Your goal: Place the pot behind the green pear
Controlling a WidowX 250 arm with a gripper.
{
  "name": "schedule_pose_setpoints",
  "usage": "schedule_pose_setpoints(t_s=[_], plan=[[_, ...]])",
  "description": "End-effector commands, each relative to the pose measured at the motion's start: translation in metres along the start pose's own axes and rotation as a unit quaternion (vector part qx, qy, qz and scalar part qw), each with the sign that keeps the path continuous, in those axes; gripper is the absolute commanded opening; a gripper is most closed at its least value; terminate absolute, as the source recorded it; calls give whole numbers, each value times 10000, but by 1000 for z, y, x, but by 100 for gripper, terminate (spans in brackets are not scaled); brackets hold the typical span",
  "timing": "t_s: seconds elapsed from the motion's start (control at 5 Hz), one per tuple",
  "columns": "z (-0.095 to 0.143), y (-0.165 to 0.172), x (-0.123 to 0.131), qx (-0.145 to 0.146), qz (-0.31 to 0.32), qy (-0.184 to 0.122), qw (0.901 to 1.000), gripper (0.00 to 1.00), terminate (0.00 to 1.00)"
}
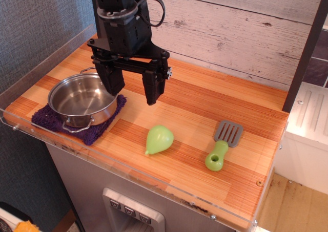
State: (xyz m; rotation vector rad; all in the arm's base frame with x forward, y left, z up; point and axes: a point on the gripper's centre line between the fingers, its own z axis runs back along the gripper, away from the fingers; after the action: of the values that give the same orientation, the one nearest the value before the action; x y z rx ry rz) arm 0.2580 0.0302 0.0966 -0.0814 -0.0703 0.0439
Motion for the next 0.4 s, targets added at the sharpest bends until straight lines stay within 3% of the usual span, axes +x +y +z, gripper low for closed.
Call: schedule_pose_setpoints(t_s=[0.0,0.2], plan=[[-7,17,17,172,-55,48,9998,100,0],[-39,17,26,325,-394,415,9978,100,0]])
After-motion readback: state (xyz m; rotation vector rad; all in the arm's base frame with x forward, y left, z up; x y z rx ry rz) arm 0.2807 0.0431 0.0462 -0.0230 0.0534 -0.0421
